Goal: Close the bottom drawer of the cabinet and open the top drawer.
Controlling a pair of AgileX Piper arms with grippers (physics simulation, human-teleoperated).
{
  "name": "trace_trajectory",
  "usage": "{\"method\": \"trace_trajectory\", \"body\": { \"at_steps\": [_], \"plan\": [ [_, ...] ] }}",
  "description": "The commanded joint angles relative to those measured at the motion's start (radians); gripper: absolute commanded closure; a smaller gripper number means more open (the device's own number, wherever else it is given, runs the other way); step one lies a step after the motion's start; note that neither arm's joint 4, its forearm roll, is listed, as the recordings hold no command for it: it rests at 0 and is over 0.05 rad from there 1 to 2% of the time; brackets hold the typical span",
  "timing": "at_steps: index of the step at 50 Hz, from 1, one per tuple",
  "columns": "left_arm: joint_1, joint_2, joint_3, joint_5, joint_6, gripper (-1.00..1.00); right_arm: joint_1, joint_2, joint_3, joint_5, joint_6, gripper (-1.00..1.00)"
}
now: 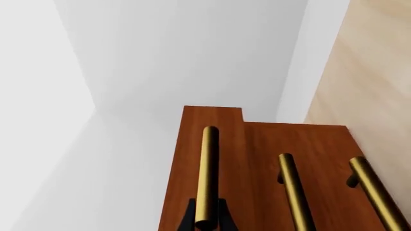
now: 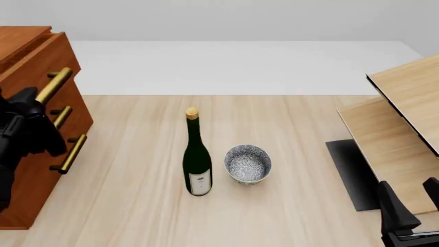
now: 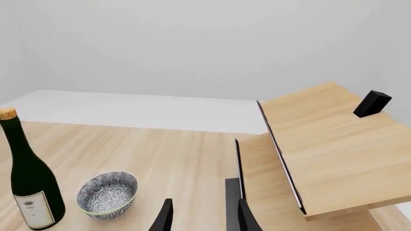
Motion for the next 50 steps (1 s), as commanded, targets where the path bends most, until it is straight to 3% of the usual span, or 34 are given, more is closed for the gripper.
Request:
{"method": "trace_trajectory", "body": {
  "at_steps": [1, 30, 50],
  "plan": [
    [-0.064, -0.027, 0.017, -0.037, 0.02, 1.0, 0.0, -0.001, -0.001, 0.001, 0.003, -1.0],
    [-0.163, -0.034, 0.058, -0.076, 0.06, 1.0, 0.003, -0.001, -0.003, 0.001, 0.007, -1.0],
    [-0.173, -0.028, 0.058, -0.081, 0.058, 1.0, 0.002, -0.001, -0.003, 0.001, 0.009, -1.0]
  ]
}}
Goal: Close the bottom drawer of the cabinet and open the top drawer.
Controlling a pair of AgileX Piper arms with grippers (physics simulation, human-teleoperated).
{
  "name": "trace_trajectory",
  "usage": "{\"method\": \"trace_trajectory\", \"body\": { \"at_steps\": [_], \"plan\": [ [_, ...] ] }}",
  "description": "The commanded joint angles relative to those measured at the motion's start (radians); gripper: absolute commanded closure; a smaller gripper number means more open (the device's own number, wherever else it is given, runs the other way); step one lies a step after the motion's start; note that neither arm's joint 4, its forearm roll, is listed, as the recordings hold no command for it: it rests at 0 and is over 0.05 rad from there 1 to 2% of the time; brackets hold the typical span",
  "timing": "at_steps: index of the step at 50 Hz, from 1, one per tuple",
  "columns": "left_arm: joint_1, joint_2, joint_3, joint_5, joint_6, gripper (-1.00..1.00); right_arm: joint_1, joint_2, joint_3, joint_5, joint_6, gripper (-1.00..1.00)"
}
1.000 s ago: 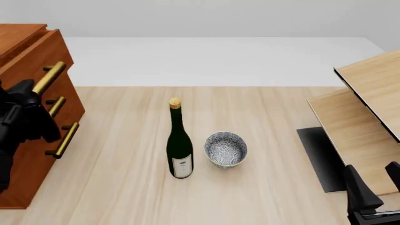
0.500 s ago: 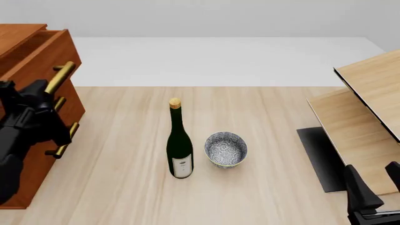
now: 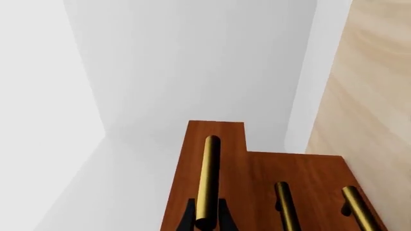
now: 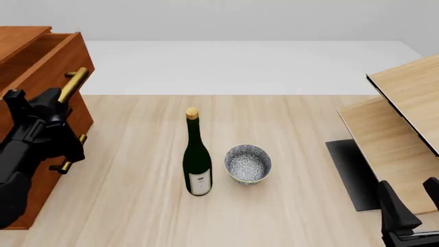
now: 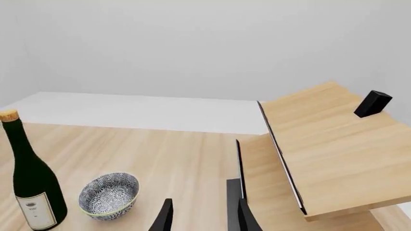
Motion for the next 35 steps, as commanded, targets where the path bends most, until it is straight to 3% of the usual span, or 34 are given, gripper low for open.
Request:
{"method": "trace_trajectory", "body": {
  "at_steps": [1, 14, 15, 35],
  "plan": [
    [-0.026, -0.019, 0.017, -0.017, 0.01, 1.0, 0.0, 0.0, 0.0, -0.001, 0.001, -1.0],
    [-0.024, -0.033, 0.006, 0.007, -0.009, 1.0, 0.0, 0.0, 0.0, 0.0, 0.001, -1.0],
    [-0.026, -0.032, 0.008, 0.004, -0.008, -1.0, 0.001, 0.0, 0.0, 0.0, 0.001, -1.0],
    [-0.028, -0.008, 0.01, -0.016, -0.006, -1.0, 0.0, 0.017, -0.004, -0.013, 0.001, -1.0]
  ]
}}
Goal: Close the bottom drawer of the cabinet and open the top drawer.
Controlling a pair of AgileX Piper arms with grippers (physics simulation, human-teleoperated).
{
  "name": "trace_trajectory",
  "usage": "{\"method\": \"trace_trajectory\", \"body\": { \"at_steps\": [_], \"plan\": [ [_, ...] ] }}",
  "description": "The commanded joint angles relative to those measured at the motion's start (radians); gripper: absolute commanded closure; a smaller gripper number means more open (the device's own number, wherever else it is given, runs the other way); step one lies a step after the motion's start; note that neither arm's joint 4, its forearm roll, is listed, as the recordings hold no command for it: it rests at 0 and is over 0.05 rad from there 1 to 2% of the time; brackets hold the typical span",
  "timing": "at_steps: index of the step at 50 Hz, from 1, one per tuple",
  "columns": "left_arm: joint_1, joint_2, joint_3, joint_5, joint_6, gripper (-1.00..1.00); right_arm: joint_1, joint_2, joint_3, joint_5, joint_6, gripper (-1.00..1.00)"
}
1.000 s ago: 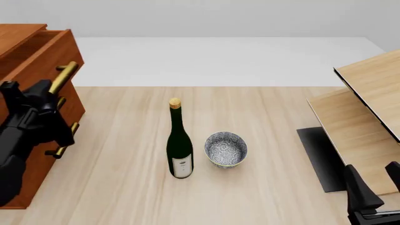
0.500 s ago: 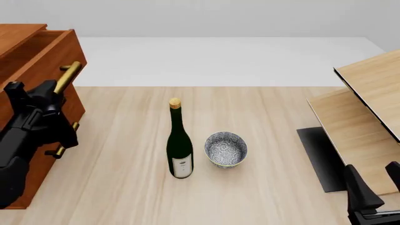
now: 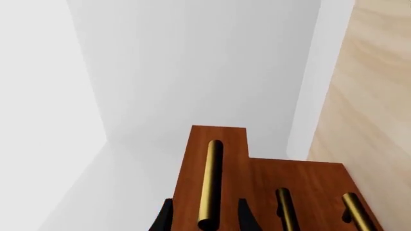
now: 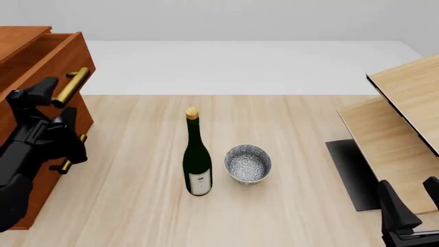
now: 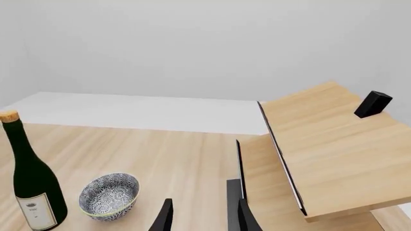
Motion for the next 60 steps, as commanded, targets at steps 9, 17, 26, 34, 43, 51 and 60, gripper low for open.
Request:
{"method": "trace_trajectory", "body": {
  "at_steps": [9, 17, 26, 34, 43, 51, 60],
  "plan": [
    [-0.006, 0.008, 0.006, 0.001, -0.012, -1.0, -0.001, 0.009, -0.004, -0.006, 0.002, -1.0],
    [-0.009, 0.007, 0.012, 0.004, -0.018, -1.0, 0.0, 0.003, -0.004, 0.0, 0.002, -1.0],
    [-0.021, -0.012, 0.0, 0.042, -0.037, -1.0, 0.0, -0.001, -0.005, 0.004, 0.002, -1.0],
    [-0.025, -0.016, -0.007, 0.041, -0.029, -1.0, 0.001, -0.005, -0.005, 0.007, 0.004, -1.0],
    [-0.039, -0.023, -0.013, 0.05, -0.03, -1.0, 0.002, -0.005, -0.004, 0.007, 0.005, -1.0],
    [-0.06, -0.044, -0.026, 0.09, -0.051, -1.0, 0.0, -0.006, -0.001, 0.005, 0.007, -1.0],
    [-0.077, -0.063, -0.026, 0.109, -0.056, -1.0, -0.001, -0.006, -0.003, 0.007, 0.008, -1.0]
  ]
}}
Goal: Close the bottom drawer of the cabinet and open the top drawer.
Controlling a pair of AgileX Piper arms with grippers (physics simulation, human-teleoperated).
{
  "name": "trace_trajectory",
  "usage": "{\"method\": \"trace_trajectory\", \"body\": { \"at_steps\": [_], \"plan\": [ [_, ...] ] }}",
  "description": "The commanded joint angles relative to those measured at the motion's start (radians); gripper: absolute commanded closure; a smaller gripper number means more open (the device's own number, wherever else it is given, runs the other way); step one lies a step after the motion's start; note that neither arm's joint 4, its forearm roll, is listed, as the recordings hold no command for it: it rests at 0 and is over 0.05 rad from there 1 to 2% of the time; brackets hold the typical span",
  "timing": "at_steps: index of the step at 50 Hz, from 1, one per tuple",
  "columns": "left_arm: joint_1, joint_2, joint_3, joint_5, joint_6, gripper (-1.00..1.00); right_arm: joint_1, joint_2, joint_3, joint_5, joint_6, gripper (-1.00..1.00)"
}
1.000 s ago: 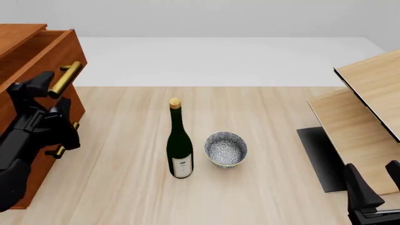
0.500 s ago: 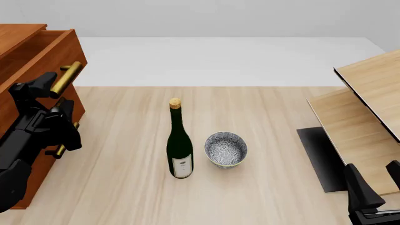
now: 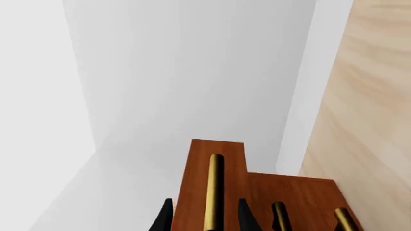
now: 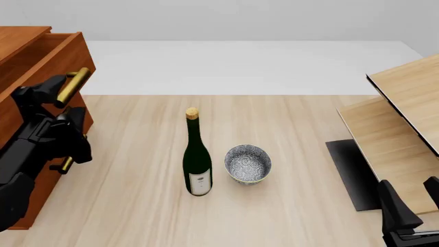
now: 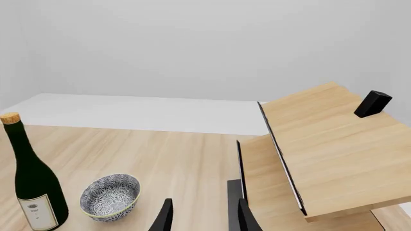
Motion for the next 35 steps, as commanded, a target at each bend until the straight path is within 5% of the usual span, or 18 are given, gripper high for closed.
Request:
{"method": "trace_trajectory", "body": {
  "at_steps": [1, 35],
  "plan": [
    [-0.021, -0.022, -0.005, 0.029, -0.011, -1.0, -0.001, 0.0, 0.0, 0.0, 0.002, -1.0],
    [-0.114, -0.122, -0.082, 0.226, -0.139, -1.0, -0.005, -0.001, 0.0, -0.001, 0.003, -1.0]
  ]
}}
